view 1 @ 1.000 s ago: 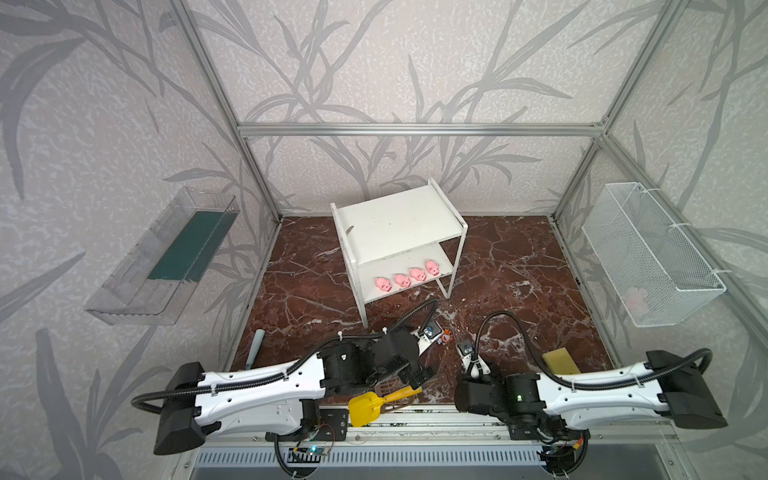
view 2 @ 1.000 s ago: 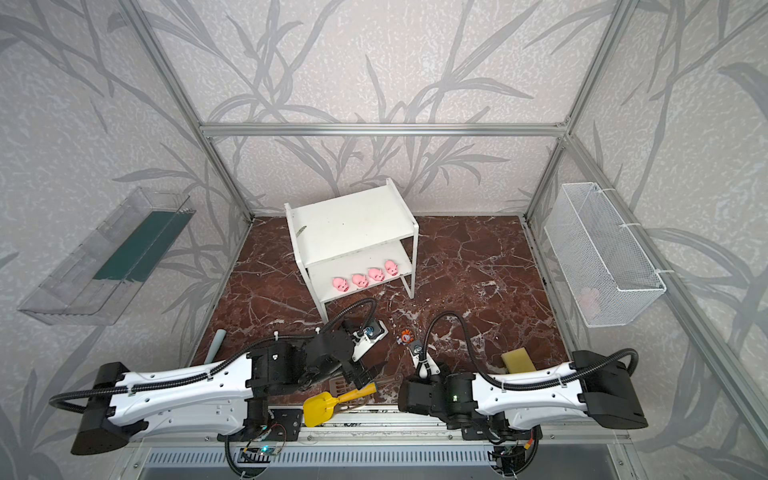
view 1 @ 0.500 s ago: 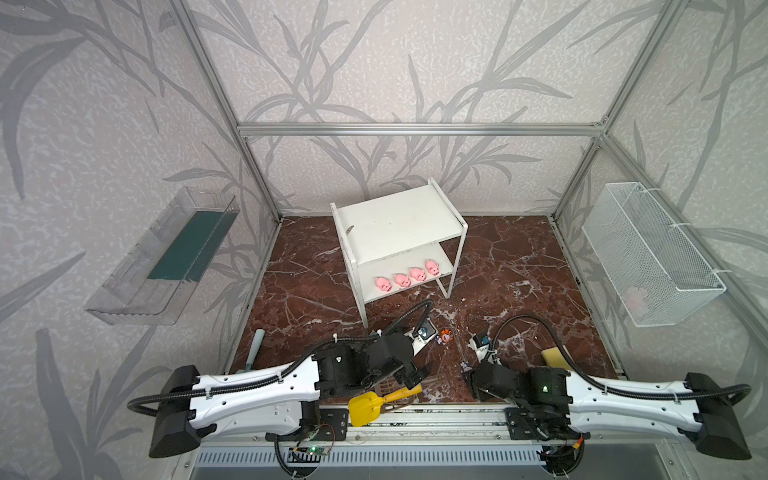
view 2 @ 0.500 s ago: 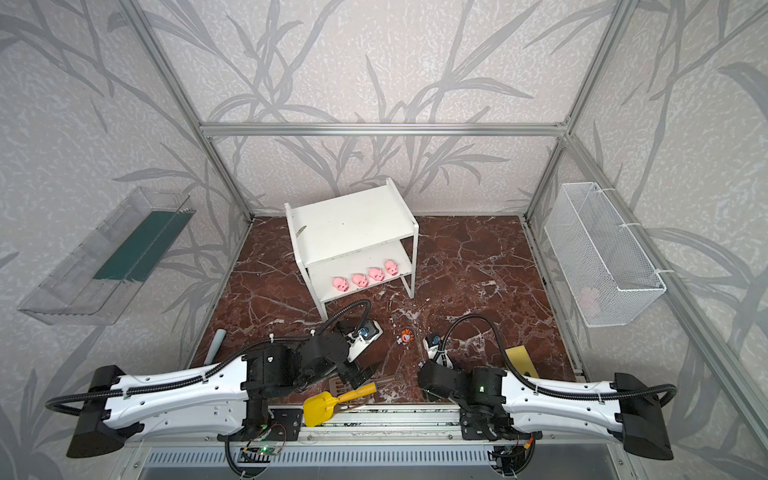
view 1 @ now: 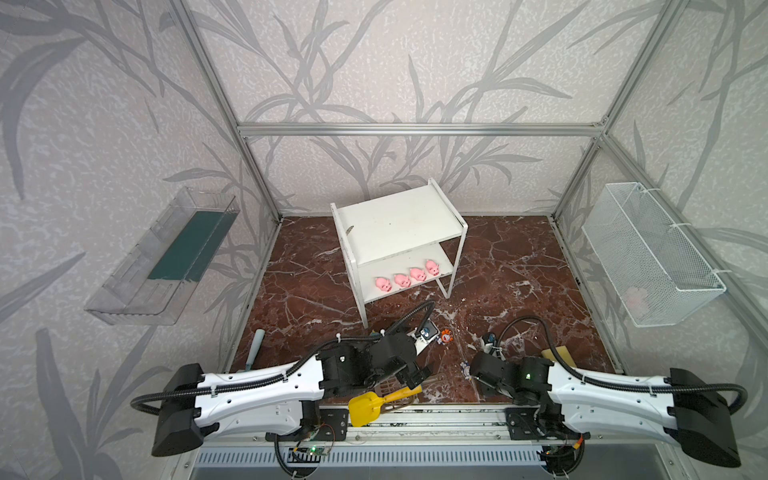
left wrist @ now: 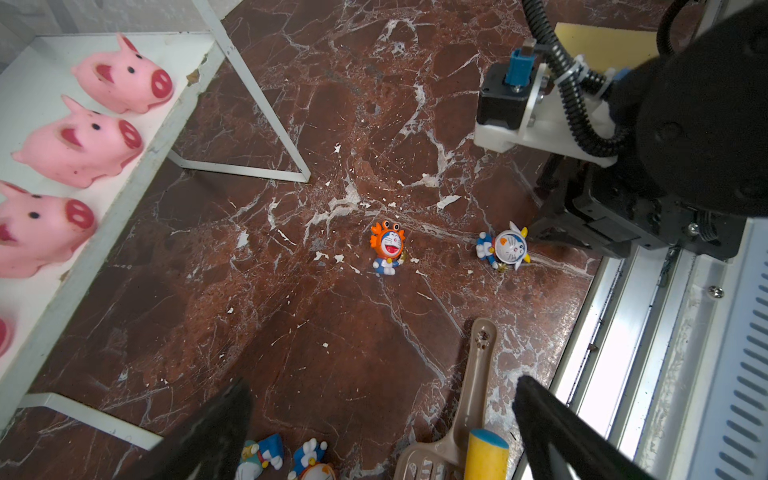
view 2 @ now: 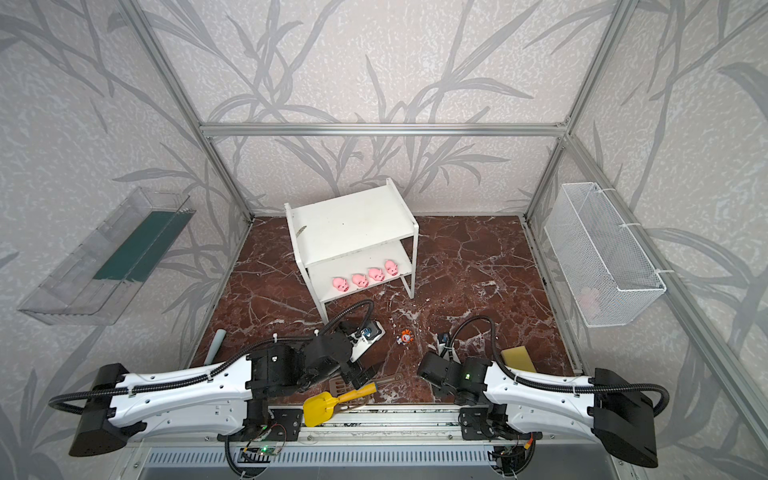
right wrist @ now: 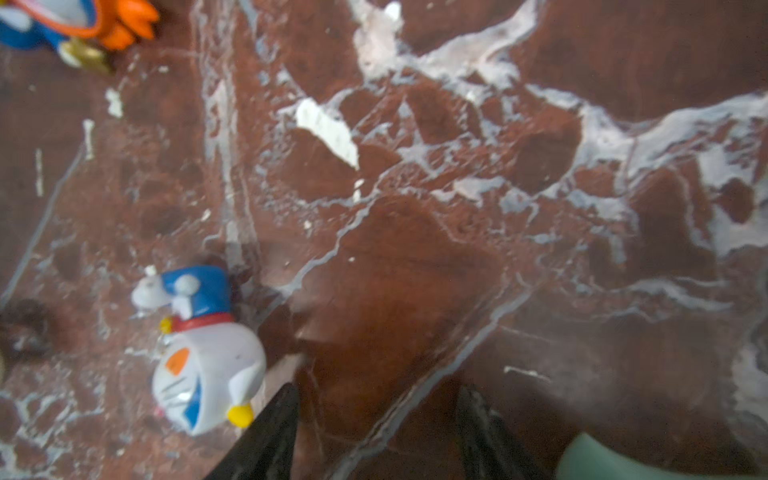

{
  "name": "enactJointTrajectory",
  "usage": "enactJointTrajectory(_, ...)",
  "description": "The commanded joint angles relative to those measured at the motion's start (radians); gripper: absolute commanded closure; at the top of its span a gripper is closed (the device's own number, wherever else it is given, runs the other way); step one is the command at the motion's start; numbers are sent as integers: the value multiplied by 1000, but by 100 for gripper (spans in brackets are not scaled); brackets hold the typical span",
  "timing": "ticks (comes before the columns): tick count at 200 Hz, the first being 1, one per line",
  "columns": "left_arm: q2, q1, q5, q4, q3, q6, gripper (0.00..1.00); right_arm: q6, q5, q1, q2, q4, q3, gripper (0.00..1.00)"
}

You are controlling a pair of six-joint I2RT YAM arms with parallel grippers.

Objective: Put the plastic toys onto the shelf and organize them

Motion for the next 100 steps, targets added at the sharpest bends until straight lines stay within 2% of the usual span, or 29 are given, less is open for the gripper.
enactJointTrajectory(1,15,0,-3,3,4,3,1,-55,-30,-66,7,68,5,39)
enactJointTrajectory(15,22,0,1,-2,12,2,1,-87,-58,-113,19,104,14,39)
enactJointTrajectory(57,27,0,8,9,7,4,1,-114,-51,-121,26,65,46,39)
enactJointTrajectory(81,35,0,10,2,11,2,1,-125,-34,-123,-19,-26,75,39)
enactJointTrajectory(100,33,0,11,5,7,4,1,-177,-74,-122,-83,-66,88,38)
